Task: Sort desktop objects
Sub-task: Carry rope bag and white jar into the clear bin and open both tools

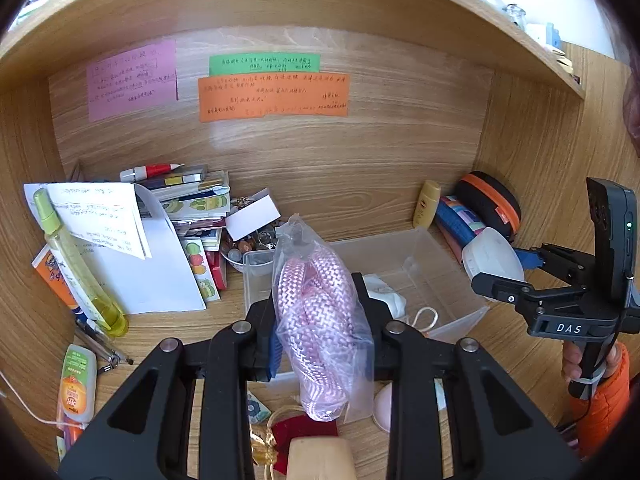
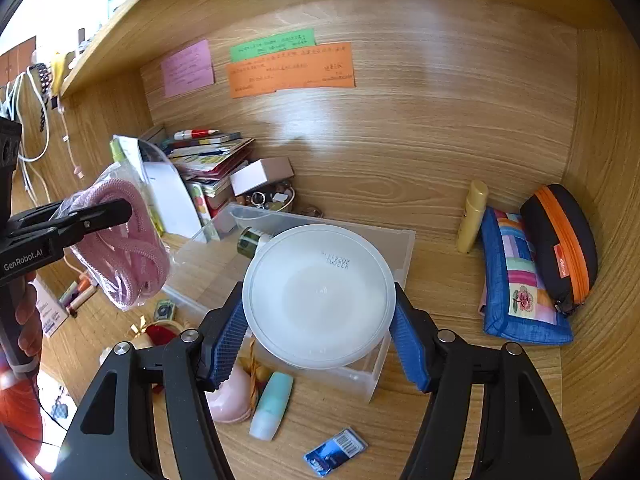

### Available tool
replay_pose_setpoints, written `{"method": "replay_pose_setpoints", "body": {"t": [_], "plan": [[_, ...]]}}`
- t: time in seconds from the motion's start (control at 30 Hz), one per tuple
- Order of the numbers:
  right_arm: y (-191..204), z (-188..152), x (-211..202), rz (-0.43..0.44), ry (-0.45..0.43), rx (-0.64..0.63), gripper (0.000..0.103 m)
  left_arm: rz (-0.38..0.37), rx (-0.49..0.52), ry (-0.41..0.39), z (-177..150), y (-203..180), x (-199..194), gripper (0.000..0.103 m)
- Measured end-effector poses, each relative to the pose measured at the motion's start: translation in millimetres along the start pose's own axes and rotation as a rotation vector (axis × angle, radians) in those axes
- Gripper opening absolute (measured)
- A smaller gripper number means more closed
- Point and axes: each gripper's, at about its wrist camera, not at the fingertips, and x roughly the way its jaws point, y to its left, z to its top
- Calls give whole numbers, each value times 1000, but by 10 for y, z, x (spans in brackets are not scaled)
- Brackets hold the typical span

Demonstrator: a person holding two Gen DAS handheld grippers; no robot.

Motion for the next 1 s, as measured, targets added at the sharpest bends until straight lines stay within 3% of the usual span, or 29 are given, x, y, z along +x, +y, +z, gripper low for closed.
{"method": "replay_pose_setpoints", "body": {"t": [0.6,1.0], "plan": [[-168,238,497,-24,72,-7,63,-34,-26,48,249,169,547,29],[-164,255,886,-29,142,-26,63,-38,-38,119,144,316,950,29]]}}
